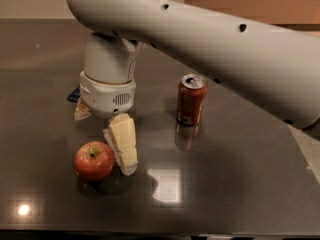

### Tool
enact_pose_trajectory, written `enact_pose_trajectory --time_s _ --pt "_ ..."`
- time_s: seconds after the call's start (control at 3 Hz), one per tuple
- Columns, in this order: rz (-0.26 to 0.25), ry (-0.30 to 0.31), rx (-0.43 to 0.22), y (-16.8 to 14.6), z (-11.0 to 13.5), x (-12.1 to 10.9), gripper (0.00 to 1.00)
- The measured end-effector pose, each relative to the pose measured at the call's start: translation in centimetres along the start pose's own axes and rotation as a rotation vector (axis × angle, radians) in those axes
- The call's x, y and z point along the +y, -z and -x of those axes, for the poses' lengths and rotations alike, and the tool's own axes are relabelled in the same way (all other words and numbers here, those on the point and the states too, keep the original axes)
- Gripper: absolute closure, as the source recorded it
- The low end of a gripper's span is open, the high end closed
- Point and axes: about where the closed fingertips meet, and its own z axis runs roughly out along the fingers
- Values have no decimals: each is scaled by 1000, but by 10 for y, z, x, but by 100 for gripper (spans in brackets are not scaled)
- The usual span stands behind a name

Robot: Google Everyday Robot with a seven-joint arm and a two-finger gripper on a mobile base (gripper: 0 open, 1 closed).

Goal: Move apple near coke can

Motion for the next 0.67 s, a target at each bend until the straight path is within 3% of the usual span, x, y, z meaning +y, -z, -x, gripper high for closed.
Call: enact_pose_trajectory --time_s 0.33,0.67 --pt "29 34 -2 -12 6 5 0" --pt "52 65 0 -23 12 9 15"
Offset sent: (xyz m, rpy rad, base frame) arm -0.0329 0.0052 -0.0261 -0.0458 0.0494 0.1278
